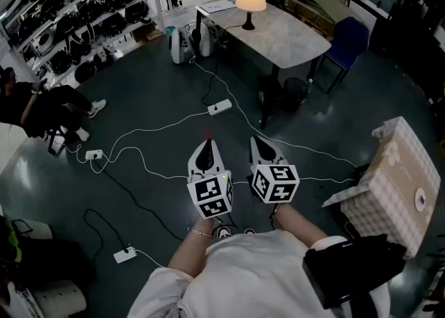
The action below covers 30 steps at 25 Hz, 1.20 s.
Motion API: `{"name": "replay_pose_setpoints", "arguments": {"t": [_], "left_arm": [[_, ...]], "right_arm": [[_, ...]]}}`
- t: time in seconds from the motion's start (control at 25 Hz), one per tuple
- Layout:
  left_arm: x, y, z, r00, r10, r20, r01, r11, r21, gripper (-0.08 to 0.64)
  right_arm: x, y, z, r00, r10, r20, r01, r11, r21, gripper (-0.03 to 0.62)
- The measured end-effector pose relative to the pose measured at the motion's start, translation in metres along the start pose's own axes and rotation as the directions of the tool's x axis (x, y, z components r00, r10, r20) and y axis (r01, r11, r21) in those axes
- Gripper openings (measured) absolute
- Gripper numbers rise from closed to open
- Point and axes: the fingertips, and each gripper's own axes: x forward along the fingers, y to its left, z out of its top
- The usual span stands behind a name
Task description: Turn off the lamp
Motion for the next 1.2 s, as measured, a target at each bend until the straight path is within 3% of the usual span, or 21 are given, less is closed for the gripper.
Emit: {"name": "replay_pose_setpoints", "arguments": {"t": [0.68, 1.2], "left_arm": [[0.030, 0.054, 0.002, 1.000, 0.005, -0.002, -0.005, 1.000, -0.005, -0.006], [0.064, 0.107, -0.023, 0.996, 0.044, -0.082, -0.047, 0.998, -0.033, -0.006]], "right_arm": [[0.059, 0.009, -0.010, 0.999, -0.032, -0.010, 0.033, 0.999, 0.034, 0.000], [0.107, -0.009, -0.036, 0.992, -0.085, -0.091, 0.090, 0.995, 0.051, -0.001]]}}
